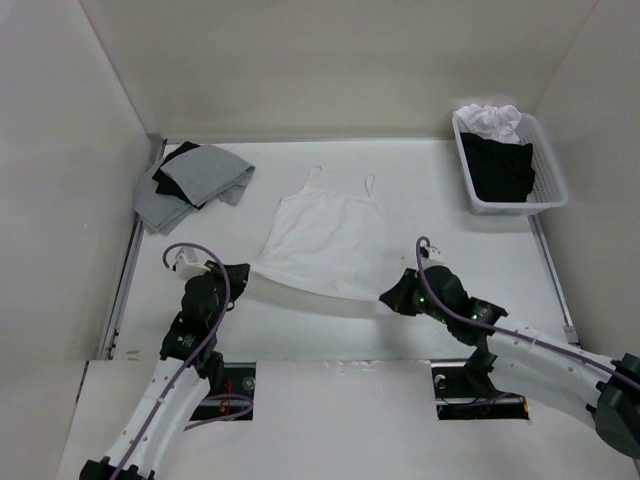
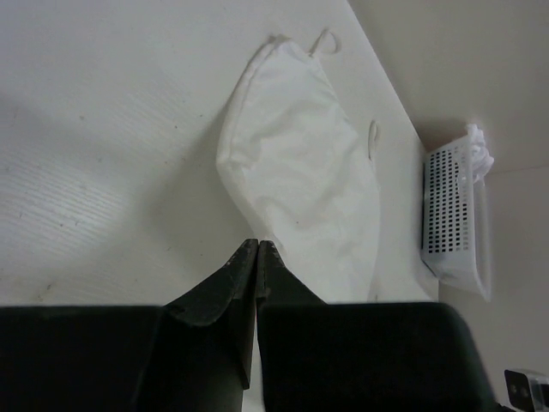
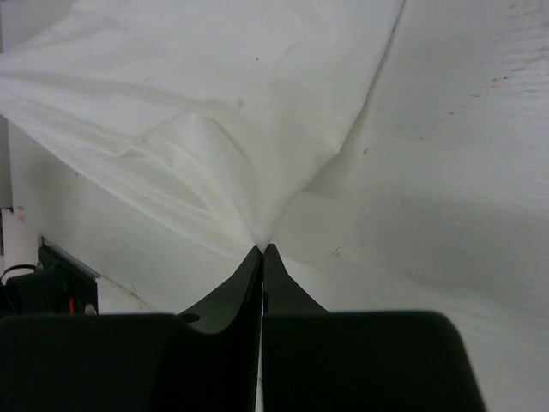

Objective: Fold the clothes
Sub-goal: Fold the tank top

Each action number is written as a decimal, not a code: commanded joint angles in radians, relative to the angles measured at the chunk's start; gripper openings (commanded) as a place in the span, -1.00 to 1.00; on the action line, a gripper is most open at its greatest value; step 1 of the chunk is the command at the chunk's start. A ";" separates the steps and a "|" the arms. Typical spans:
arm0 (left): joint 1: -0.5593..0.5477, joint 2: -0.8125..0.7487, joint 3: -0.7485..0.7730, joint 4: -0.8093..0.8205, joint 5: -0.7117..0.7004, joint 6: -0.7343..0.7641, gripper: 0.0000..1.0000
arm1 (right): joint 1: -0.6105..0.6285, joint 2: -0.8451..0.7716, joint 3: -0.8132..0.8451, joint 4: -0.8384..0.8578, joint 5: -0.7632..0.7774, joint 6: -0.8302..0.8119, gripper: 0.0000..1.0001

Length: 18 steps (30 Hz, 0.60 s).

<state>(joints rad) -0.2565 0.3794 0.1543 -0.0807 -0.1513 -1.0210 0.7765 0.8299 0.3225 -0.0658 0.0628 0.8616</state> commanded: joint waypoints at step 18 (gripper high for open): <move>-0.016 1.191 0.812 0.538 -0.142 0.099 -0.98 | -0.463 0.650 0.679 0.167 -0.115 -0.207 -0.99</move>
<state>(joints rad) -0.2771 1.4670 0.8425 0.3454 -0.2600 -0.9508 0.3588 1.4090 0.9131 0.0174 -0.0017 0.6811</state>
